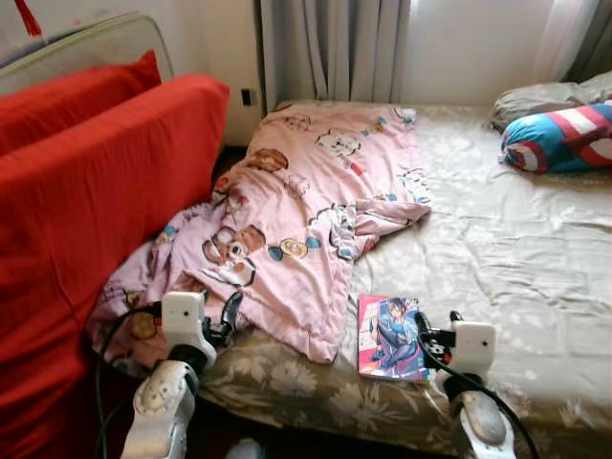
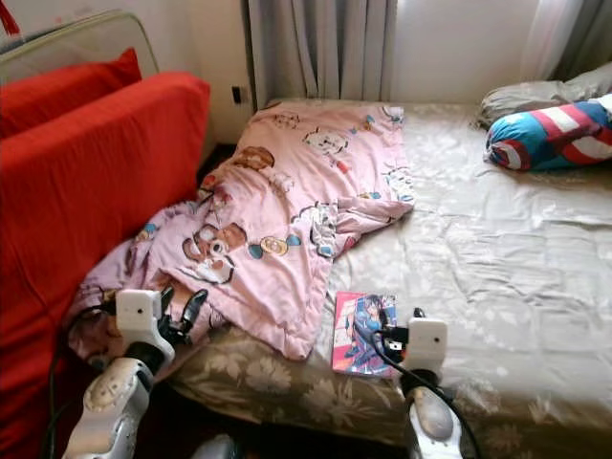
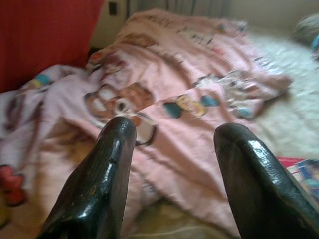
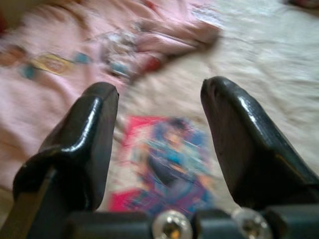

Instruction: Clean up the room

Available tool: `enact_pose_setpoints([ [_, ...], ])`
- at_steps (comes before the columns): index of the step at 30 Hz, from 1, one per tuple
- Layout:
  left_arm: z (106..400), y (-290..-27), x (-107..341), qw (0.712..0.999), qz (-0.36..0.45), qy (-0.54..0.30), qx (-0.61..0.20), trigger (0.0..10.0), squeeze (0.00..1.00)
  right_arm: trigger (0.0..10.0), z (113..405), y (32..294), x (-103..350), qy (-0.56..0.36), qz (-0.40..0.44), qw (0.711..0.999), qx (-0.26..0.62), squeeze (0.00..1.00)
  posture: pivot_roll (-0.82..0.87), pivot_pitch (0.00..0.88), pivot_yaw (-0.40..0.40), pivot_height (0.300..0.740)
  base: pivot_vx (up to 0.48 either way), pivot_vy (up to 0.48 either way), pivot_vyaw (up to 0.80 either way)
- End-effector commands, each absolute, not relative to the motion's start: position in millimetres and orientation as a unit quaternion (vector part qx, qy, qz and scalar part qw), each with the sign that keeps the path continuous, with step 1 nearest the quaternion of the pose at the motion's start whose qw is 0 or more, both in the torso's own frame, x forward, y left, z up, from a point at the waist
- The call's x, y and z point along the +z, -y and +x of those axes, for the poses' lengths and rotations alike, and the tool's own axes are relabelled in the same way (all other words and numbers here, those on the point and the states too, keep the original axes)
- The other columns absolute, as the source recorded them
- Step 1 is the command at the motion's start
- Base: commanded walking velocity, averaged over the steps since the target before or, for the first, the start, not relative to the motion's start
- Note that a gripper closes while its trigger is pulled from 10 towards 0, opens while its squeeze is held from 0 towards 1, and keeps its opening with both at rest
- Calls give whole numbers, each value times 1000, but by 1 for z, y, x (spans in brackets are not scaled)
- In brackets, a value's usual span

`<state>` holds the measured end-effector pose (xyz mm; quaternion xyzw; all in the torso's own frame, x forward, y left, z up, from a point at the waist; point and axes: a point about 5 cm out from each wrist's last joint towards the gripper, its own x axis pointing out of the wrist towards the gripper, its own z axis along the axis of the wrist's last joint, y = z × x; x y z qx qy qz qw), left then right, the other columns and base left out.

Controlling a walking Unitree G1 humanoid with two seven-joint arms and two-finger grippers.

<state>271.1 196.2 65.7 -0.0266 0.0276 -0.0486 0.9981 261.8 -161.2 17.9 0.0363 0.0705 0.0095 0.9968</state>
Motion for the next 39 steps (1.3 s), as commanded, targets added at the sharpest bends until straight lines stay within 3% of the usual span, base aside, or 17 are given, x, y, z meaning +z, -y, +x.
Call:
enact_pose_setpoints([
  [1,274,-191,69,998,-32,-20,-57,10000,0,10000,259,172,17,-73,29,997,-5,0,-18,34,19,649,281,0,0],
  [9,274,-191,70,998,-30,-19,-56,10000,0,10000,259,173,16,-76,27,997,-11,0,-18,35,19,649,279,0,0],
  [39,273,-195,69,998,-27,-21,-55,10000,0,10000,265,192,14,-92,21,992,-80,0,-16,32,23,636,0,0,0],
])
